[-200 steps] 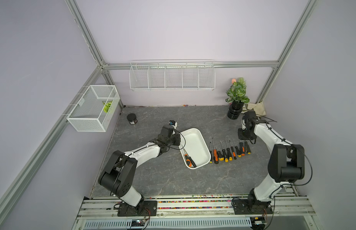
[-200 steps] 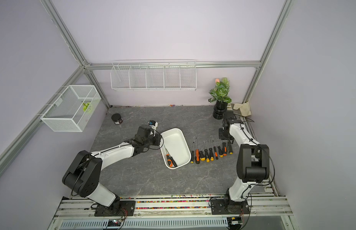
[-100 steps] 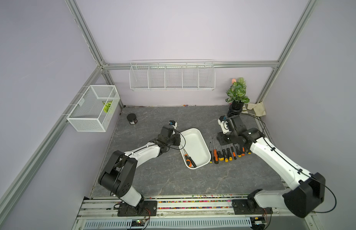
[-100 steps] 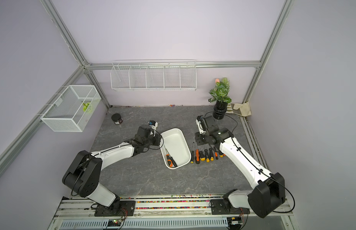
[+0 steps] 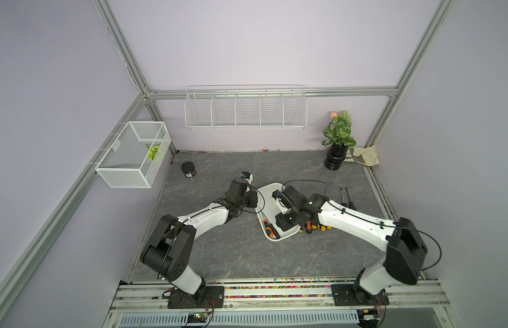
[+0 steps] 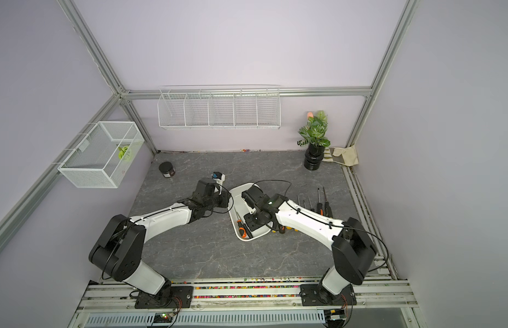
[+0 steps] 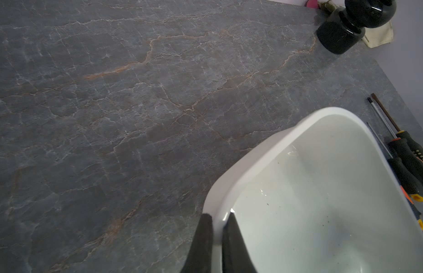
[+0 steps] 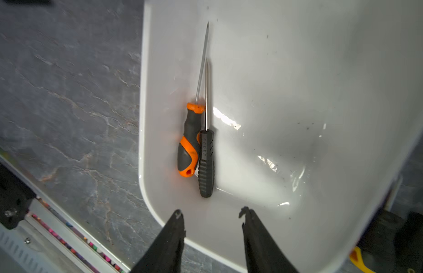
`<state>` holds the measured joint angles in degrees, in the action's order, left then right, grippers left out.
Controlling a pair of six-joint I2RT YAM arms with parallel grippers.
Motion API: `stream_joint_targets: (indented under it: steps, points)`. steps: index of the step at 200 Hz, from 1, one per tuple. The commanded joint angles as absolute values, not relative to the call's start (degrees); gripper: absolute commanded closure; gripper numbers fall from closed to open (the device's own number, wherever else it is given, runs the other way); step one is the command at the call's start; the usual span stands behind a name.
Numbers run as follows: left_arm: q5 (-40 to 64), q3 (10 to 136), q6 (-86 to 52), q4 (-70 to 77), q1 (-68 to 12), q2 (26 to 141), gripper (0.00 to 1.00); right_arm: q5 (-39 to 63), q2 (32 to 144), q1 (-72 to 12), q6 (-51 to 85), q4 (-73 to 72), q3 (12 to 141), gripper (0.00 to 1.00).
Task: Take out the screwdriver from the storage box
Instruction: Pick up the screwdriver from the storage box.
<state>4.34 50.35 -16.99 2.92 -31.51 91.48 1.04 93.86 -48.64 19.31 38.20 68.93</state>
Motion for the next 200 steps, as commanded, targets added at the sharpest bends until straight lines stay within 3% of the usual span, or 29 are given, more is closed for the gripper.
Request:
stream_joint_targets:
  steps: [1, 96, 200]
  points:
    - [3.97, 50.86, -16.96, 2.89, -31.38, 90.1, 1.0, 0.79, 98.15, -48.95, 19.23, 37.24, 70.61, 0.56]
    - [3.35, 51.56, -16.08, 1.61, -31.42, 90.21, 1.0, 3.51, 108.27, -49.82, 17.65, 35.68, 74.35, 0.57]
    - [3.09, 52.45, -15.73, 0.63, -31.38, 90.29, 1.0, -2.71, 115.65, -49.83, 13.93, 40.93, 79.94, 0.58]
